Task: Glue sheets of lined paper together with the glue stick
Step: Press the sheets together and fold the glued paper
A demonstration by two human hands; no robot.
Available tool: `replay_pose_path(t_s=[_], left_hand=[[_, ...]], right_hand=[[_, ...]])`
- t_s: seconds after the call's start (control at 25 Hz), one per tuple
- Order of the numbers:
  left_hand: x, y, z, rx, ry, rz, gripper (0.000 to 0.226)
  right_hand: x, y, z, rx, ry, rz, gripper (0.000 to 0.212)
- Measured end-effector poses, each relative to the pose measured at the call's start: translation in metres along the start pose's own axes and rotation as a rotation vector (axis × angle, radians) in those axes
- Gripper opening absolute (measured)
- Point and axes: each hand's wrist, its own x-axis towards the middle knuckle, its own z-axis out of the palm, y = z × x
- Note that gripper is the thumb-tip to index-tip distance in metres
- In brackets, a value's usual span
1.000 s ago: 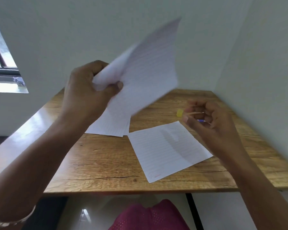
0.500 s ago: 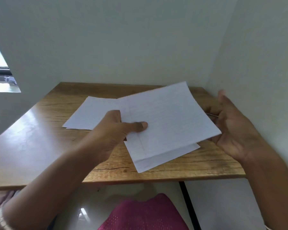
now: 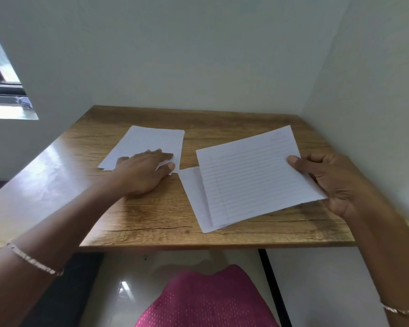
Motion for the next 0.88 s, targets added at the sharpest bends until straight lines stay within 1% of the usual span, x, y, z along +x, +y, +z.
replay_pose_path(t_s=[0.04,0.2,0.36,0.48,0.6,0.76,0.88], left_hand=[[0.005,-0.006,0.003,0.017,-0.009,0.008,0.057],[0.008,-0.017,0.01,-0.009,0.066,0.039,0.056],[0.009,-0.021,0.012,-0.043,0.137,0.066,0.055],[0.009,-0.021,0.012,-0.074,0.143,0.065,0.056],[0.012,-0.023,0.01,-0.096,0.165,0.044,0.056],[0.017,-0.028,0.004,-0.128,0.159,0.019,0.055],[0.016,-0.028,0.006,-0.174,0.187,0.049,0.051]], right_hand=[[0.002,-0.001,0.004,-0.013,0.001,0.011,0.014],[0.014,0.0,0.02,-0.083,-0.025,0.05,0.017],[0.021,0.001,0.034,-0.05,-0.045,0.087,0.016],[0.021,0.005,0.044,-0.111,-0.076,0.103,0.013],[0.021,0.009,0.047,-0.166,-0.073,0.078,0.012],[0.019,0.009,0.044,-0.169,-0.073,0.086,0.012],[0.018,0.008,0.043,-0.152,-0.087,0.103,0.011]])
